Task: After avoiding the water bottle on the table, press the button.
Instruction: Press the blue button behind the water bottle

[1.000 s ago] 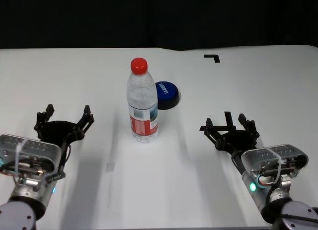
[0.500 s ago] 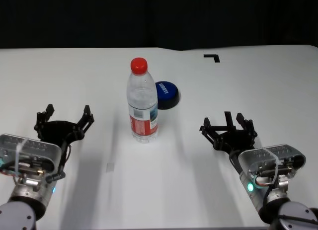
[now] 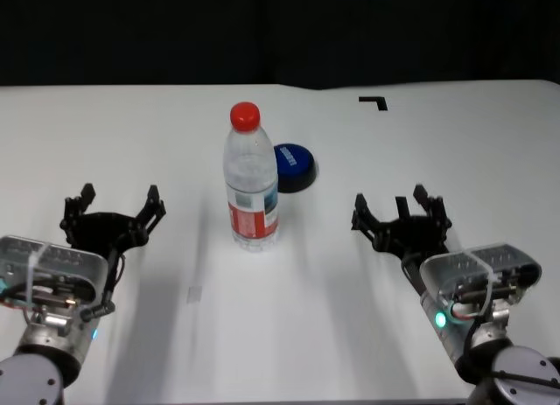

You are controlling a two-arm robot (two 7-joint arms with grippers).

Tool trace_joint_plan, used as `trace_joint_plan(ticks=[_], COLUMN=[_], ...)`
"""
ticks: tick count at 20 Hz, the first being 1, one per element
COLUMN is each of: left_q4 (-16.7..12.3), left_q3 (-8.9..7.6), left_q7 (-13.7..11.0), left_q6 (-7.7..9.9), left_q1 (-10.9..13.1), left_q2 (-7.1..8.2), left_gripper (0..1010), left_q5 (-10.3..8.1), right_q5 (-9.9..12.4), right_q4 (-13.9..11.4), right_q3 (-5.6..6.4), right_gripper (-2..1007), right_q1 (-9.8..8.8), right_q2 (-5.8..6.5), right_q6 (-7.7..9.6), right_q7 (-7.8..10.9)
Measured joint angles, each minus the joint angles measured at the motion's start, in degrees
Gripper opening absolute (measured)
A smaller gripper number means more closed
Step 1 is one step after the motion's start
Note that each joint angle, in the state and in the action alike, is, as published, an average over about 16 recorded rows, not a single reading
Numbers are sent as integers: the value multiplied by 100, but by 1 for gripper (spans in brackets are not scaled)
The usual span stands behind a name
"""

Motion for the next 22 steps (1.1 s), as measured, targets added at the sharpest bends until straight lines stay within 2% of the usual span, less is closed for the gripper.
trace_joint_plan(ticks=[11,22], left_q4=[0,0], left_q3=[0,0], left_q7=[0,0], left_q6=[0,0], left_q1=[0,0], left_q2=[0,0], left_gripper=[1003,1003], left_q5=[0,0], right_q5=[-184,-319], right_q4=[-16,150], right_q3=[118,249], right_gripper=[1003,1003], right_q1=[156,398], right_q2=[-196,-337], right_q6=[6,52], right_q7=[104,274])
